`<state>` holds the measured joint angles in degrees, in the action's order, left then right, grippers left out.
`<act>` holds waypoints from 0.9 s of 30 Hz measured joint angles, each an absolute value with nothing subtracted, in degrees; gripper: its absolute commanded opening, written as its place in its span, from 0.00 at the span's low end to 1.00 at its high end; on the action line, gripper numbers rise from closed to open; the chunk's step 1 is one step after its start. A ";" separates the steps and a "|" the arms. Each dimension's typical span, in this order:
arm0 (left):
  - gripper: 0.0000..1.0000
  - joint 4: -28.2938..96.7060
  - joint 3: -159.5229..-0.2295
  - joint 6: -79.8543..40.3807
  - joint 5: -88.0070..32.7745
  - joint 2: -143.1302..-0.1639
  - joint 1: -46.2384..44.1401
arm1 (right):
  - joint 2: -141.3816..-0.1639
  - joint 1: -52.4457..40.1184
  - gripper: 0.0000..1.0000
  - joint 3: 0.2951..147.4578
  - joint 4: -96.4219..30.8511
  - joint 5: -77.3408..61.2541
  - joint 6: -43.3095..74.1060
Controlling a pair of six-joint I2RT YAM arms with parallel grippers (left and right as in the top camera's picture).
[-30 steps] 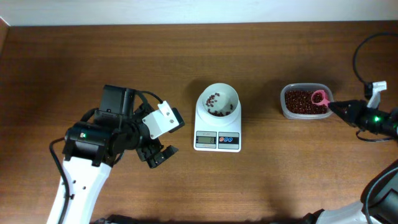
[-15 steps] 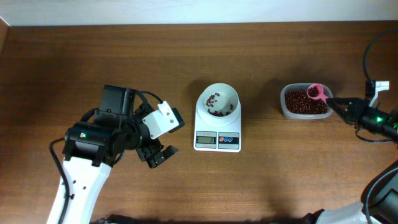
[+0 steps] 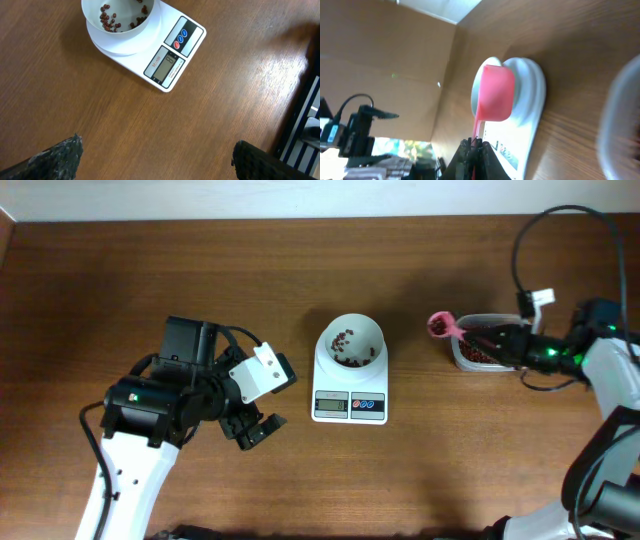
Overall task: Scoop and weigh 50g on scale
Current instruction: 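Lift the filled scoop out of the bean tub with the right gripper, then carry the filled scoop over the bowl on the scale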
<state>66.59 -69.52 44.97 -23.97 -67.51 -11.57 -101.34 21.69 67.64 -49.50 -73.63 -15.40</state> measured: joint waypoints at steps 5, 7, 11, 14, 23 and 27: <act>0.99 66.59 -69.52 44.97 -23.97 -67.51 -11.57 | -101.34 12.97 0.04 67.64 -48.86 -73.63 -15.40; 0.99 66.59 -69.52 44.97 -23.97 -67.51 -11.57 | -101.34 10.20 0.04 67.64 -47.99 -73.63 -15.35; 0.99 66.59 -69.52 44.97 -23.97 -67.51 -11.57 | -101.34 6.66 0.04 67.64 -47.72 -73.63 -15.18; 0.99 66.59 -69.52 44.97 -23.97 -67.51 -11.57 | -101.34 5.21 0.04 67.64 -47.72 -73.63 -15.16; 0.99 66.59 -69.52 44.97 -23.97 -67.51 -11.57 | -101.34 4.93 0.04 67.59 -41.95 -73.65 -10.07; 0.99 66.59 -69.52 44.97 -23.97 -67.51 -11.57 | -101.34 4.93 0.04 67.59 -41.12 -73.63 -9.15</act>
<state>66.59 -69.52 44.97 -23.97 -67.51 -11.57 -101.34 4.93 67.59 -41.12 -73.63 -9.15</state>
